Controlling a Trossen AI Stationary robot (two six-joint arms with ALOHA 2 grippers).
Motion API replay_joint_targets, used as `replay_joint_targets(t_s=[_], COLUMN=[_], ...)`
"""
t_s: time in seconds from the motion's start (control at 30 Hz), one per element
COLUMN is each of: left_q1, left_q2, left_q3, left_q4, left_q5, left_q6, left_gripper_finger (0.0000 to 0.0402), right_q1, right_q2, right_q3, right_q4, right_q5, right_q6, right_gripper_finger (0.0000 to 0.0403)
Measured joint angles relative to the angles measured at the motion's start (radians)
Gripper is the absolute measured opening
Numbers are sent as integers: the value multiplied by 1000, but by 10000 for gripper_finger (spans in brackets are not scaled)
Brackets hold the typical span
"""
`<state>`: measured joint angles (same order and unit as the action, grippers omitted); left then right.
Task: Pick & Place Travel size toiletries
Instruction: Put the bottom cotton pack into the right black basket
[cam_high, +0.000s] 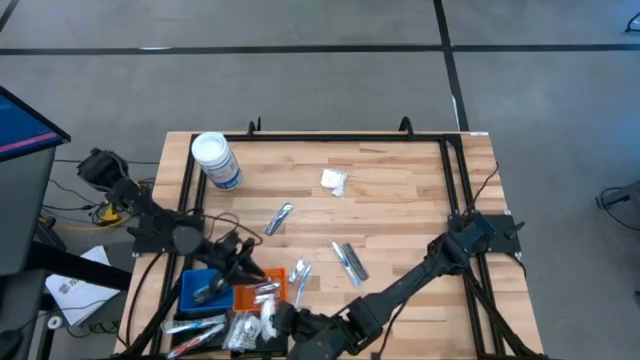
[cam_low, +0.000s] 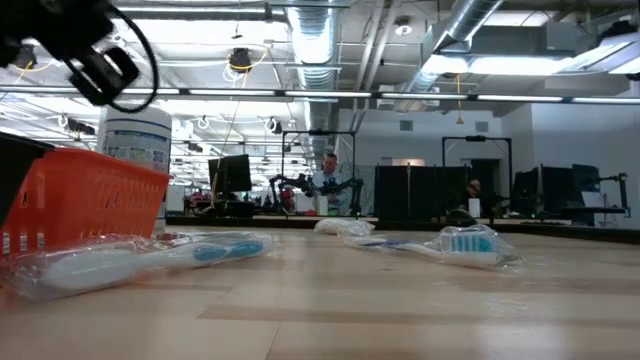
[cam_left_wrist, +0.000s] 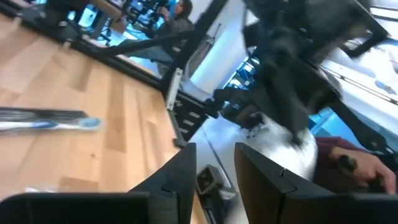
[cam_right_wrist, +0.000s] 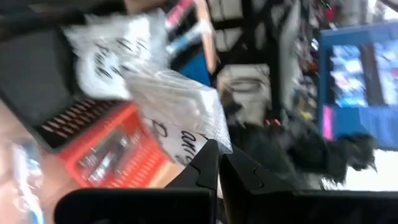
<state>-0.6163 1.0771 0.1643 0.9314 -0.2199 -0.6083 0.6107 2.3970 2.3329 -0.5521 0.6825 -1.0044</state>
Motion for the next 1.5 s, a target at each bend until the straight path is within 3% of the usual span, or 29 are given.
replay_joint_targets(t_s=[0.13, 0.3, 0.43, 0.63, 0.8, 1.03, 1.23, 1.37, 1.5], left_q1=[-127, -189, -191, -205, -244, -192, -165, -179, -181], left_q2=[-5, -5, -3, 88, 226, 367, 498, 544, 523], left_q3=[26, 83, 259, 756, 1081, 1190, 1189, 1201, 1206], left_q4=[2, -58, -405, -1089, -1455, -1510, -1544, -1548, -1545], left_q5=[-94, -93, -74, -96, -92, 39, 45, -62, -131], left_q6=[58, 148, 185, 204, 361, 527, 643, 766, 787], left_gripper_finger=[104, 104, 104, 104, 104, 104, 104, 104, 104], right_q1=[17, 39, 40, 44, 63, 47, 2, 3, 12], right_q2=[0, 0, 0, 0, 0, 0, 0, 0, 0], right_q3=[0, 0, 0, 0, 0, 0, 0, 0, 0], right_q4=[-5, 13, 23, 22, -33, -159, -197, -199, -210], right_q5=[6, -87, -84, -80, -80, -85, -126, -140, -163], right_q6=[8, 56, 95, 145, 132, -35, -125, -123, -122], right_gripper_finger=[0, 0, 0, 0, 0, 0, 0, 0, 0])
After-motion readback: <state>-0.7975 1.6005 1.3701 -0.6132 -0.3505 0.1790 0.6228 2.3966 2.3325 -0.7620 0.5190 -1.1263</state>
